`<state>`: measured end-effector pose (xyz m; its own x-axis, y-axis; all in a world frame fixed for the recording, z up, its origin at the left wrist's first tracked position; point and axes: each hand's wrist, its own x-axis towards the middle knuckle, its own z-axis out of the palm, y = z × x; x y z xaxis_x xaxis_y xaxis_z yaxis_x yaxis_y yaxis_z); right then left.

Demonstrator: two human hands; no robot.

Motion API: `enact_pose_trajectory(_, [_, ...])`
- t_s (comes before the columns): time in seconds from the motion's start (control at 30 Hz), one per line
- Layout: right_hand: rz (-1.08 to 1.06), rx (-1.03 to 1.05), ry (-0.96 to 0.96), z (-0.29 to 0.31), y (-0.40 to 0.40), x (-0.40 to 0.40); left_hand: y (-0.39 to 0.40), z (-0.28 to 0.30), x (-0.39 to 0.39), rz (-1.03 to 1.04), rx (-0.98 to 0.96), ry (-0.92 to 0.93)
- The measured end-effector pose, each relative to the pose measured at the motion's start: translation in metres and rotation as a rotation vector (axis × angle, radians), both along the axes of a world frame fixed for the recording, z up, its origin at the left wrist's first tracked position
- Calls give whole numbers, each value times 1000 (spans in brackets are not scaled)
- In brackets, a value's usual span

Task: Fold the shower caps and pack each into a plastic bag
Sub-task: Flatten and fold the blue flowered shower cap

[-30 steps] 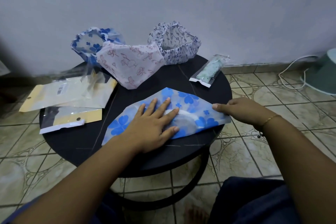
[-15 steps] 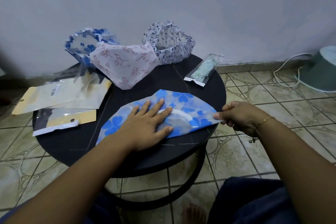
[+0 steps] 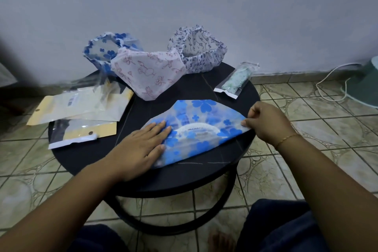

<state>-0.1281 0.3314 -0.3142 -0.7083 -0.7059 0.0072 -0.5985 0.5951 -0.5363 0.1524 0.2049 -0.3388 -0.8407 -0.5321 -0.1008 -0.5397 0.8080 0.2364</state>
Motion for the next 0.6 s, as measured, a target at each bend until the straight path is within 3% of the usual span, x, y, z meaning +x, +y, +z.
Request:
enact_pose_trajectory(0.07, [-25, 30, 309, 5, -6, 14, 4, 3, 6, 48, -39, 16])
enact_pose_trajectory(0.13, [8, -49, 422, 10, -17, 34, 7, 7, 8, 79, -99, 44])
enact_pose_trajectory(0.3, [311, -101, 305, 5, -54, 93, 11, 12, 3, 113, -120, 161])
enact_pose_trajectory(0.43, [462, 105, 232, -11, -80, 104, 15, 8, -6, 19, -233, 271])
enact_pose_trajectory(0.5, [491, 258, 160, -16, -89, 101, 15, 5, -11, -39, -241, 186])
enact_pose_trajectory(0.6, [513, 358, 188, -22, -98, 93, 13, -4, -12, 12, -23, 10])
